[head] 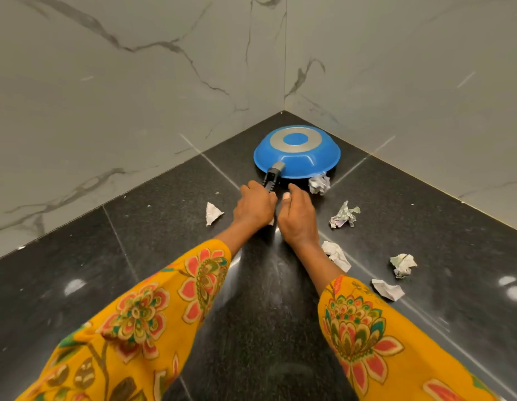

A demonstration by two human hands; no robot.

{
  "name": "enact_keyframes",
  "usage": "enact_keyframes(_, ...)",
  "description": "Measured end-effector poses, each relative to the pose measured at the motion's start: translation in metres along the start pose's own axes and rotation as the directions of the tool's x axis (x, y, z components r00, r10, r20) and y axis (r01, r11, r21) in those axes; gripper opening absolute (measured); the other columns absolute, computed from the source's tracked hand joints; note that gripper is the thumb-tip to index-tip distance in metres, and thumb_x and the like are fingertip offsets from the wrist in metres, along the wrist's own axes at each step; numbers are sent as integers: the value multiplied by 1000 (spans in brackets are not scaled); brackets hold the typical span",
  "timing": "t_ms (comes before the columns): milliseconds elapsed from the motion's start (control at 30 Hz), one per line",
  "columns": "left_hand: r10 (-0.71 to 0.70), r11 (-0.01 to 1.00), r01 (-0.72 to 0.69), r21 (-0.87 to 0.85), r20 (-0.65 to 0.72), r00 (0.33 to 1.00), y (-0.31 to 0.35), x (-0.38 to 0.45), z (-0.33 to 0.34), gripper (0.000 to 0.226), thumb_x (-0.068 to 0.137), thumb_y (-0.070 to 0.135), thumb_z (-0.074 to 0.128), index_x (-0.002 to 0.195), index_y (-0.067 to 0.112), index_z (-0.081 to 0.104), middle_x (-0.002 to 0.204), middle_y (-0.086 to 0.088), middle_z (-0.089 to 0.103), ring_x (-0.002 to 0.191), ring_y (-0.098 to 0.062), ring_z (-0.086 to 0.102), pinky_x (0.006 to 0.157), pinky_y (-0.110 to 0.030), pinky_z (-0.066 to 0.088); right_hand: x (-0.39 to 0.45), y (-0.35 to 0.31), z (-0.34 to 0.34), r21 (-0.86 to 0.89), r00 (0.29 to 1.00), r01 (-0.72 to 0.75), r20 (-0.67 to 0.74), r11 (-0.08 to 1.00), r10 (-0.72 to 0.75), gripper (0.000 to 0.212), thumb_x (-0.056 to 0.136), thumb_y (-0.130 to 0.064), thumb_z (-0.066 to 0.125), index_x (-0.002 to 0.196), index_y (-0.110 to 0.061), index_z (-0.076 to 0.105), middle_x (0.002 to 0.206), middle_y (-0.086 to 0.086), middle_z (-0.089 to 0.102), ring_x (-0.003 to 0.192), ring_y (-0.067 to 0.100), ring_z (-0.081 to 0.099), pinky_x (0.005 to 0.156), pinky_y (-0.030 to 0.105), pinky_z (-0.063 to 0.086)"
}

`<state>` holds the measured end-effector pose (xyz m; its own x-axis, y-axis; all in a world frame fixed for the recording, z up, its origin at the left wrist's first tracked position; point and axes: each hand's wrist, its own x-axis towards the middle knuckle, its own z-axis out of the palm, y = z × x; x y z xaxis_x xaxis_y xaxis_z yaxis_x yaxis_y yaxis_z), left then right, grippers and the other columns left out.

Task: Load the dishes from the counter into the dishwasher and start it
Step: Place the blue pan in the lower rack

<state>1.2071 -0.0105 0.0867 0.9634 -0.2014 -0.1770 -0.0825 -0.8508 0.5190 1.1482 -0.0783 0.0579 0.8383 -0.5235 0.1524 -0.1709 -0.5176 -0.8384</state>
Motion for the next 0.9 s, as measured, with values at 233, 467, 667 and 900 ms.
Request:
enact_keyframes(233,-30,980,8,-201,-107,994,-21,-51,-21,40,91,36,46,112,1,47,118,-17,51,99,-36,57,78,-40,47,-27,-1,-13,230,974,-146,-135,962,180,55,95,-38,28,136,-6,45,138,14,49,128,25,43,105,30,31)
enact_keyframes(467,61,945,-91,-314,-106,993,-49,-116,-27,52,80,46,45,99,-1,55,101,-23,61,84,-37,62,68,-44,51,-88,-10,-25,298,954,-244,-97,923,283,39,102,-33,32,125,-9,53,121,13,58,115,28,51,94,33,37)
enact_keyframes(667,119,953,-142,-268,-101,988,-49,-188,-22,45,88,41,49,97,-2,54,98,-20,58,88,-37,61,69,-43,49,-145,-28,-49,643,873,-330,-71,691,483,30,96,-45,38,93,-26,61,100,-1,60,101,18,54,95,40,44)
enact_keyframes(900,97,957,-103,-273,-37,995,-46,-288,-4,43,92,39,48,116,3,44,121,-15,48,108,-33,54,88,-40,46,-204,-59,-92,972,819,-91,-51,216,572,37,96,-41,43,120,-15,56,116,12,63,108,27,60,95,43,47)
